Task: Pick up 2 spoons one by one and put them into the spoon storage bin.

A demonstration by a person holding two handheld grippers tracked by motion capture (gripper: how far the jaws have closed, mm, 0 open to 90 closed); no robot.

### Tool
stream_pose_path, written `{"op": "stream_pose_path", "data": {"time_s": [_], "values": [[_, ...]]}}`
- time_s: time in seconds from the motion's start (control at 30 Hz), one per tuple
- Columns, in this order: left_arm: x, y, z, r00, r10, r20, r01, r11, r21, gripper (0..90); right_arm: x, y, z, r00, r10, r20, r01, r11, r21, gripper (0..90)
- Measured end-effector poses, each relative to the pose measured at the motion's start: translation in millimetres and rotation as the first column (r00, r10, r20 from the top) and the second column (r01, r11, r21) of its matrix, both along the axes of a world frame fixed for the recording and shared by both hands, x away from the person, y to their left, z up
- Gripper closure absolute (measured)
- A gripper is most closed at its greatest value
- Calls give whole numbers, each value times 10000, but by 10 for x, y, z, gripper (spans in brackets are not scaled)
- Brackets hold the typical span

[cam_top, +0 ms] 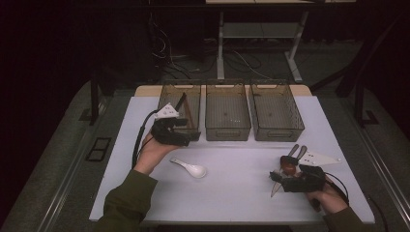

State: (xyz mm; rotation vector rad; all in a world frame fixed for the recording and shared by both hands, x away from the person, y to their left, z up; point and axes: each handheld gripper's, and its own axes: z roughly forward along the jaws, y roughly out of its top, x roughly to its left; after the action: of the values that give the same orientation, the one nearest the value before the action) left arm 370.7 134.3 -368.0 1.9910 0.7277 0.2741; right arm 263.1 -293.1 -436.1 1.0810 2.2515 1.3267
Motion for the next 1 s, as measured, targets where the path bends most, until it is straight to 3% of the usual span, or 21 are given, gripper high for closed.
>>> {"op": "stream_pose_path", "data": {"time_s": [0.37, 0.5, 0.6, 0.7, 0.8, 0.93, 1.0], "values": [[-257, 12, -104, 9992, -394, -25, 394, 9986, 363, 242, -3, 0, 3, 10000, -15, -4, 15, 10000, -8, 143], [-339, 44, -183, 9984, -516, -218, 528, 9970, 565, 371, -8, 0, 5, 10000, -18, 33, 19, 10000, -10, 143], [-387, 69, -286, 9983, -466, -355, 501, 9931, 1057, 483, -11, 4, 7, 10000, -12, 20, 12, 10000, -18, 143], [-407, 106, -379, 9978, -382, -533, 448, 9906, 1294, 591, -14, 8, 9, 10000, 24, 25, -24, 10000, -26, 143], [-409, 128, -457, 9990, -119, -437, 211, 9757, 2180, 694, -11, 11, 8, 10000, 15, 29, -15, 10000, -31, 143], [-358, 170, -543, 9974, 139, -711, 29, 9729, 2311, 788, -10, 11, 7, 10000, 24, 19, -24, 10000, -47, 143], [-327, 189, -574, 9963, 170, -843, 18, 9758, 2187, 823, -11, 9, 7, 10000, 30, 33, -30, 10000, -44, 143]]}}
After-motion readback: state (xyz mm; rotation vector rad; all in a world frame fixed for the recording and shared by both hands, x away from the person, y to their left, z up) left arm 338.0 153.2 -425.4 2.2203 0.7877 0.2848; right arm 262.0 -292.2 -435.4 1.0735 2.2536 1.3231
